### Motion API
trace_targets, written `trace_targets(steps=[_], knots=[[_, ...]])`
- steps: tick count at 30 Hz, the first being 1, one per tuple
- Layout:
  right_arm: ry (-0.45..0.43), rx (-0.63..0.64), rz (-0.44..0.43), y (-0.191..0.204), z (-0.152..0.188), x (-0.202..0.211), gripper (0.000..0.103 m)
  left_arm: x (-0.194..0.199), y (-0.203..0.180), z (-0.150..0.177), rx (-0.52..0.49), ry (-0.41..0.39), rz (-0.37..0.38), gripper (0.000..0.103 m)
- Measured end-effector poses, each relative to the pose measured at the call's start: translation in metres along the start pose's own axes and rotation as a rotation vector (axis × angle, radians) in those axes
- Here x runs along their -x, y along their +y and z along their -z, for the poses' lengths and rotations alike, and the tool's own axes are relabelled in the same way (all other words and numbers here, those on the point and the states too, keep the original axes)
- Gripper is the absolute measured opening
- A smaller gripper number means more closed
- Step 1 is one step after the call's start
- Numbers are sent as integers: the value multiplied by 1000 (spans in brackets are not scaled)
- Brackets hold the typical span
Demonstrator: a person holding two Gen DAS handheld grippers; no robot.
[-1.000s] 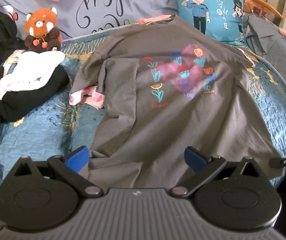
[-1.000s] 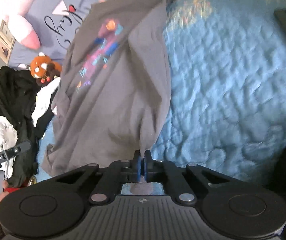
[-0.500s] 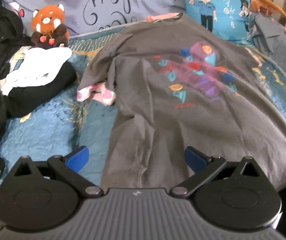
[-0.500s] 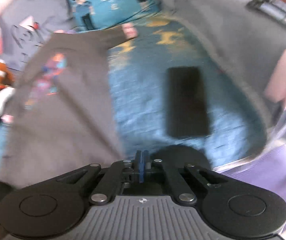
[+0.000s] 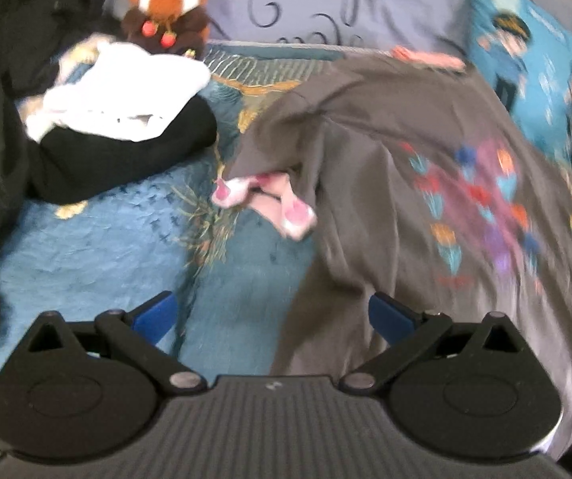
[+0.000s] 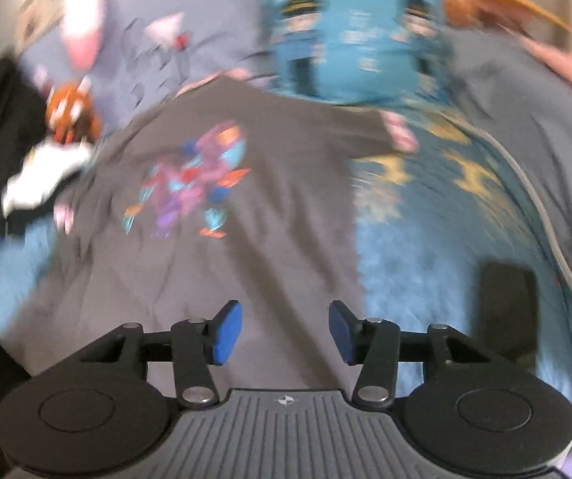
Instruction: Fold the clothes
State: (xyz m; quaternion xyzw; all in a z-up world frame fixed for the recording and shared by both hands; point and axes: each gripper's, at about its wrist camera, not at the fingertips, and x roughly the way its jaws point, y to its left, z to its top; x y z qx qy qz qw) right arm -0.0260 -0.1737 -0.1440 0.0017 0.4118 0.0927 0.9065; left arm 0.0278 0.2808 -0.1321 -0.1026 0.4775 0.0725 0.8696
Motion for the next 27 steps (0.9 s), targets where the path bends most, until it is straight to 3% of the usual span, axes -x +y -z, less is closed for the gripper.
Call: trace_targets(steps=[5,9,12,15,17,18,20,21,22,24,27], knots=[[41,219,54,51,-2,-51,51,-47,33,-40,190,20,90,103],[89,223,32,64,1,-78,51,-84,60,-73,299,39,23,103],[135,195,26,64,6,-95,54,-117,69,-90,289,107,-58,103],[155,162,15,61,9,-105,62,-141,69,-96,263,140,-84,102],[146,146,5,58,10,-107,66,-149,70,-99,287,137,-58,92],[142,138,0,57,10,-108,67,-150,72,-101,312,129,-38,81],[135,137,-1,58,11,-109,70,-151,75,-102,373,113,29,53],[132,140,1,59,11,-110,70,-151,77,-102,400,109,60,31],[129,142,2,60,11,-110,71,-152,77,-101,417,112,73,17],[123,146,4,62,12,-111,73,-153,74,-100,409,114,66,8],[117,145,1,61,12,-112,73,-144,73,-99,401,90,63,7]])
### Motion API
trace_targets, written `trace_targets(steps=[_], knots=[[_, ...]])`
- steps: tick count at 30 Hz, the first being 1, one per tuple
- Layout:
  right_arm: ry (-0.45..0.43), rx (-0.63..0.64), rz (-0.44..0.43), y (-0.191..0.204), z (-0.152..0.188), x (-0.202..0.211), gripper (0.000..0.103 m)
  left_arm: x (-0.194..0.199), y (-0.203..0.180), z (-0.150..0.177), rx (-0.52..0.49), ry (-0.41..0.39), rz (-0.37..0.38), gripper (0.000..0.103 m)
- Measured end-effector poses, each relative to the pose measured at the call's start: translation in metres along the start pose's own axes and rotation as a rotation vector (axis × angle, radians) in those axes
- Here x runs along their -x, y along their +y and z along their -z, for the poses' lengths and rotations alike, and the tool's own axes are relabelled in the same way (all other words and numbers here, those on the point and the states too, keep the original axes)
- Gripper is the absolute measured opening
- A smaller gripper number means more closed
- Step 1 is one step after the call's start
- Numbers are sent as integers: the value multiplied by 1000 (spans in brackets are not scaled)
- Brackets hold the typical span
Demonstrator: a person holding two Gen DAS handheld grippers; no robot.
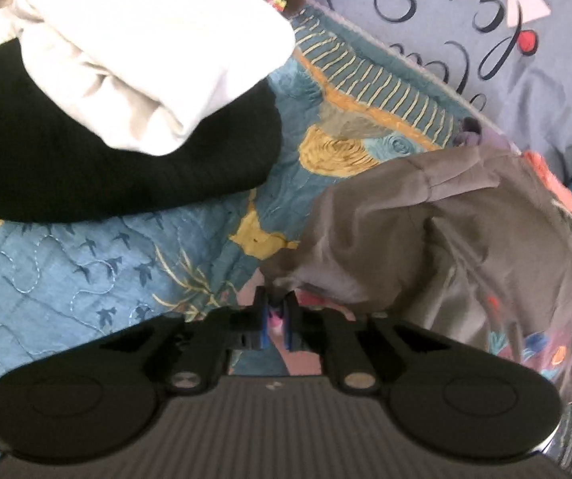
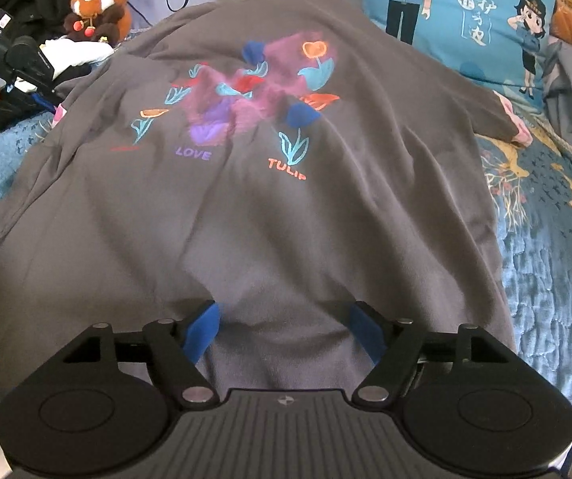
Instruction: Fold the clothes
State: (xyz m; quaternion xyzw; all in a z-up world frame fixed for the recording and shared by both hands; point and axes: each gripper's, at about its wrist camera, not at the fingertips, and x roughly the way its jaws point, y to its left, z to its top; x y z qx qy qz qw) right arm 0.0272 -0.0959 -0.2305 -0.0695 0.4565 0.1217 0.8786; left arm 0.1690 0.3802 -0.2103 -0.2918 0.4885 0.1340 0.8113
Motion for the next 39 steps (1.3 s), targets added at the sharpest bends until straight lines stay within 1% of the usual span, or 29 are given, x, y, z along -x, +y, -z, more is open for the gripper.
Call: trace_targets(steps=[2,4,8,11,12,13,16,17,19,22,26,28,29,30,31,32,33,36,37,38,39], knots=[[-3,-1,-2,-1,0,0,73,11,1,-2,2,-35,17,7],[-6,0,-1,-1,1,0,73,24,-1,-9,-22,-73,17,7],[-10,-1,-2,-1,2,0,73,48,-9,-33,-74,-156,-45,7],[-11,-2,-6,-1,2,-1,73,69,-17,-59,-121,-229,-123,7],[-11,-2,-7,-2,2,-1,73,77,-20,-70,-124,-253,-139,7],[-12,-1,-7,-2,2,-1,74,85,-23,-80,-126,-276,-153,7],[-14,1,-9,-4,1,-3,75,108,-27,-107,-103,-346,-156,7],[-15,2,-9,-4,1,-3,76,111,-32,-114,-115,-358,-161,7],[-14,5,-9,-5,1,-4,77,108,-47,-128,-167,-360,-198,7],[-10,6,-11,-6,0,-5,78,88,-75,-136,-258,-339,-267,7],[-6,9,-17,-6,-1,-4,78,59,-101,-142,-318,-328,-391,8],[-6,13,-21,-6,-1,-4,78,37,-111,-139,-368,-315,-554,17],[-6,15,-23,-6,-1,-4,79,25,-116,-135,-419,-316,-649,19],[-6,17,-24,-6,-1,-4,79,12,-123,-129,-501,-342,-769,20],[-8,18,-25,-6,-1,-4,79,0,-130,-122,-576,-365,-879,32],[-9,20,-27,-6,-1,-4,80,-6,-131,-117,-615,-376,-923,39],[-10,21,-28,-6,-1,-4,80,-10,-132,-113,-642,-383,-952,46],[-20,26,-28,-6,0,-5,82,5,-124,-116,-521,-346,-756,49],[-21,26,-27,-6,0,-4,82,12,-120,-116,-480,-343,-708,55],[-22,26,-28,-6,0,-4,82,18,-118,-114,-460,-340,-668,59],[-22,26,-28,-6,0,-4,82,24,-116,-108,-457,-340,-627,70]])
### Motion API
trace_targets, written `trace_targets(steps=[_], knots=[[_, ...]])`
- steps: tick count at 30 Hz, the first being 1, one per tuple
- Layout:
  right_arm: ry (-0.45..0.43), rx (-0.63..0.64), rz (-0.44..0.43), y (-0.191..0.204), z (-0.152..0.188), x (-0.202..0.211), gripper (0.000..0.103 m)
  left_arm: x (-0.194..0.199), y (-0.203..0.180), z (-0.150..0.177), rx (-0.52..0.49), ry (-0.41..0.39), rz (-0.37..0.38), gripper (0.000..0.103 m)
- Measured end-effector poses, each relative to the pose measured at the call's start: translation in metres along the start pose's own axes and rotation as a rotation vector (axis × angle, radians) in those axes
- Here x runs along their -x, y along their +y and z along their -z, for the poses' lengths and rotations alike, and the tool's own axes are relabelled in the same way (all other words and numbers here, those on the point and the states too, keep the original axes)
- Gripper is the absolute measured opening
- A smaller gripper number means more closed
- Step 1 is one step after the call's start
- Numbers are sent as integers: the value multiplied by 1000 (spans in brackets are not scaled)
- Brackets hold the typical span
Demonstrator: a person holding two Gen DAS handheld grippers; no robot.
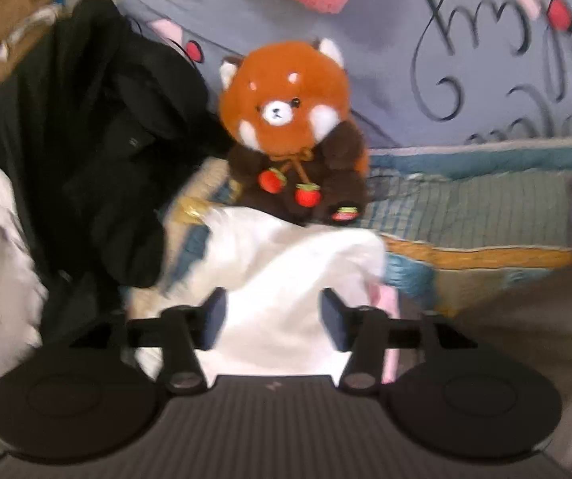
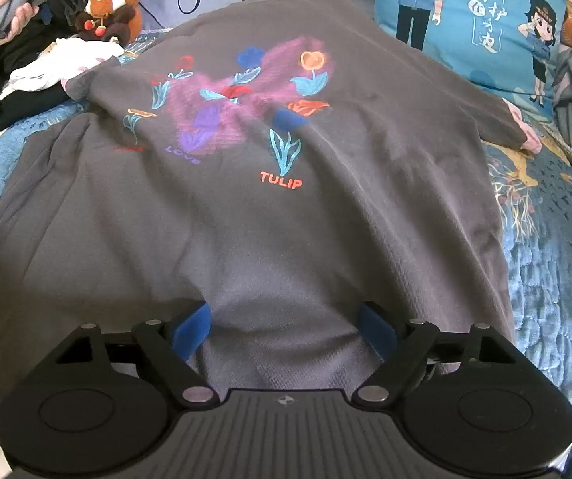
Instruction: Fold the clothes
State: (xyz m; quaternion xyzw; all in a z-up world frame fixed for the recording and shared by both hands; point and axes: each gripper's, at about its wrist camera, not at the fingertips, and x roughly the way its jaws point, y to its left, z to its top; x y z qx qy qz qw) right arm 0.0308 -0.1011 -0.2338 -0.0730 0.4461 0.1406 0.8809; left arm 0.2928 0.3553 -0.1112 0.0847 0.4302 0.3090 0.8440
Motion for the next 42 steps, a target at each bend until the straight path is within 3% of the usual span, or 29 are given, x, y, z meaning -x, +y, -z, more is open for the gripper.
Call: trace_targets(steps=[1,2,7,11,16,23,27,29,31,34,42], knots=[[-1,-1,-1,-1,0,0,82,11,3,10,-6,-18,35,83],[-3,-4,-1,-1,0,0,82,22,6,19,-12,-35,71,88],[-13,-10,3,0,2,2,82,87,28,96,-59,-71,277,103],[6,-52,2,-1,-1,5,81,124,43,176,-100,23,425,103],[0,-116,-36,0,-1,18,74,143,32,265,-224,153,459,103],[-25,-88,-43,10,10,43,74,145,24,317,-202,252,566,102],[-15,-102,-38,9,17,48,74,130,17,329,-185,315,609,85],[-16,-106,-35,9,20,50,74,124,17,336,-147,341,627,62],[-19,-105,-34,8,21,52,74,123,21,339,-102,351,653,22],[-25,-107,-33,6,24,56,74,133,29,339,-54,327,668,9],[-30,-120,-37,6,29,59,73,166,85,338,122,270,636,2]])
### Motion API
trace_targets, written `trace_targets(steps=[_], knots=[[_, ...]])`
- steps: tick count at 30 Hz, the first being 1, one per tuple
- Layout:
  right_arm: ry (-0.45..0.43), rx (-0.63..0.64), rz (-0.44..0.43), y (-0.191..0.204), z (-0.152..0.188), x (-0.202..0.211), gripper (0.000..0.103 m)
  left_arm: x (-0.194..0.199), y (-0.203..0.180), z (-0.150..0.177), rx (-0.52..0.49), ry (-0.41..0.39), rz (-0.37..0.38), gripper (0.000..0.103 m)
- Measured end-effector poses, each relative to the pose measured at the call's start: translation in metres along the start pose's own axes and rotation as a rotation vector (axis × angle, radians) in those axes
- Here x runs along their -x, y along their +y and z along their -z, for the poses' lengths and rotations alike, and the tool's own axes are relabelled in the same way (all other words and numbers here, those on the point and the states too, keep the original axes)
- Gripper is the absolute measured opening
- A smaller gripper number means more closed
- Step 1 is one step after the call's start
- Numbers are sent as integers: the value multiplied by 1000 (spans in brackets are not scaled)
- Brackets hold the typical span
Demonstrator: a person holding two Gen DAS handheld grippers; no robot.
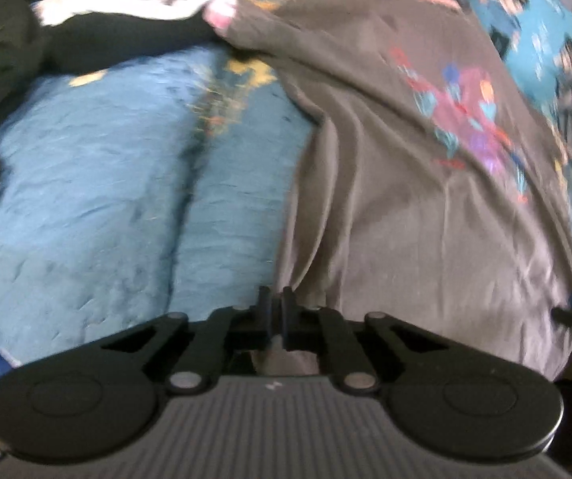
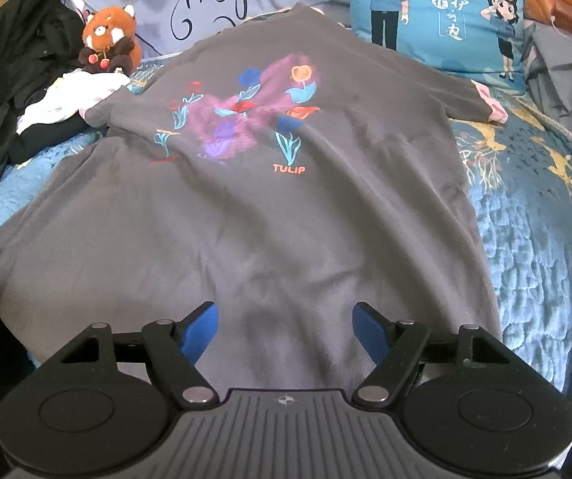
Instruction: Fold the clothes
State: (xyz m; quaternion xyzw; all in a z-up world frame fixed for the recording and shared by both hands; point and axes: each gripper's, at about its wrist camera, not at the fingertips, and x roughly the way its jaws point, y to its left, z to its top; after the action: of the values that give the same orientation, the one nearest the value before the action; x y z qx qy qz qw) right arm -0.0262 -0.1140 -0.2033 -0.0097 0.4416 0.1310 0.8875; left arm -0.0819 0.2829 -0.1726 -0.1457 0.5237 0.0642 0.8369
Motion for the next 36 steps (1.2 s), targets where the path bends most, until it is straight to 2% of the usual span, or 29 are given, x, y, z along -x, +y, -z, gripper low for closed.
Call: trace_targets(steps=[5,7,9,11,13,15,17,20,21,22,23,25,26,30,33,36], knots=[[-1,-16,3,-4,3,2,73,59,20,7,59,-72,-15,2],[3,-25,0,-5,5,1,73,71,26,11,54,-85,-43,2],[4,-25,-6,-4,6,1,72,69,32,13,55,-66,-52,3],[0,-17,-7,-3,6,4,73,54,31,11,36,-36,-56,17],[-5,-12,-4,-3,7,6,73,35,25,9,0,-13,-40,49],[-6,-11,0,-4,7,8,73,15,15,7,-48,5,-7,60],[-6,-15,6,-5,8,10,73,-7,7,5,-57,42,34,63],[-9,-26,13,-8,10,14,73,-37,5,5,-25,113,59,63],[-9,-30,15,-9,11,15,73,-44,8,5,-4,127,69,60],[-7,-34,17,-10,12,15,73,-51,10,5,18,139,79,43],[-3,-37,19,-10,13,15,73,-54,14,7,50,144,92,32],[2,-42,21,-11,13,15,73,-54,21,9,114,136,120,11],[3,-43,21,-11,14,14,73,-51,23,10,132,127,132,6],[0,-31,17,-9,13,14,71,-28,26,14,183,79,152,6],[5,-20,9,-9,13,20,65,-3,26,13,221,40,191,6],[2,-8,20,-17,15,36,63,21,19,14,208,9,212,6]])
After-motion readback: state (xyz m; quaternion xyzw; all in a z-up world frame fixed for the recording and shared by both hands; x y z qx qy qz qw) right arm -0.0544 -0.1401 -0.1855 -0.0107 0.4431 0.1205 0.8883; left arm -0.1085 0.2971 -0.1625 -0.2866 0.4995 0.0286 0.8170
